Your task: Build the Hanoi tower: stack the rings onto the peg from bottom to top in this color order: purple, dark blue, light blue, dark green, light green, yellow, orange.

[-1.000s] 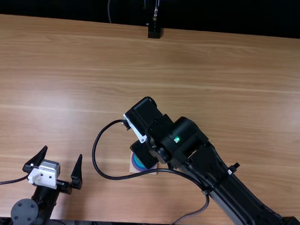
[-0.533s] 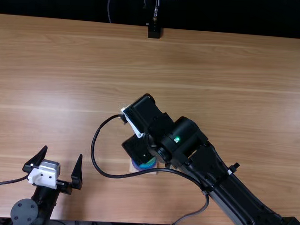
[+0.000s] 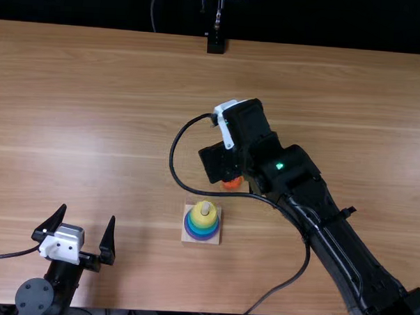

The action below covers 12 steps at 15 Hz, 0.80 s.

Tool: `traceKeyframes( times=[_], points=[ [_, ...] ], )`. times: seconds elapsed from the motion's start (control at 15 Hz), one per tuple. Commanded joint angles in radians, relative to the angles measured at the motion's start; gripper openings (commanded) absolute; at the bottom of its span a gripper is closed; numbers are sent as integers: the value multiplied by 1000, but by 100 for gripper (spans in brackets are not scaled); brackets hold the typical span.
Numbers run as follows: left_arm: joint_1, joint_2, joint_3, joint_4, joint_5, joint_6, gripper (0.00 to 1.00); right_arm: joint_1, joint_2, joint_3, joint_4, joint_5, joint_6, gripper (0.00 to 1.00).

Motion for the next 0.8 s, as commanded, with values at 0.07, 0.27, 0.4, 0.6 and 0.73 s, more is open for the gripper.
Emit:
traceKeyframes(
  times=[0.07,0.27,0.4,0.6,0.73],
  points=[
    [0,-12,-50,-15,20,6,100,-66,61,-83,82,3,10,100],
    [0,-12,-50,-15,20,6,100,-69,114,-142,126,3,10,100],
    [0,-12,-50,-15,20,6,100,-65,160,-157,124,1,10,100],
    [0,-12,-50,-15,20,6,100,-61,173,-174,124,3,10,100],
    [0,-12,-50,-15,20,6,100,-61,225,-172,124,3,8,100]
  ],
)
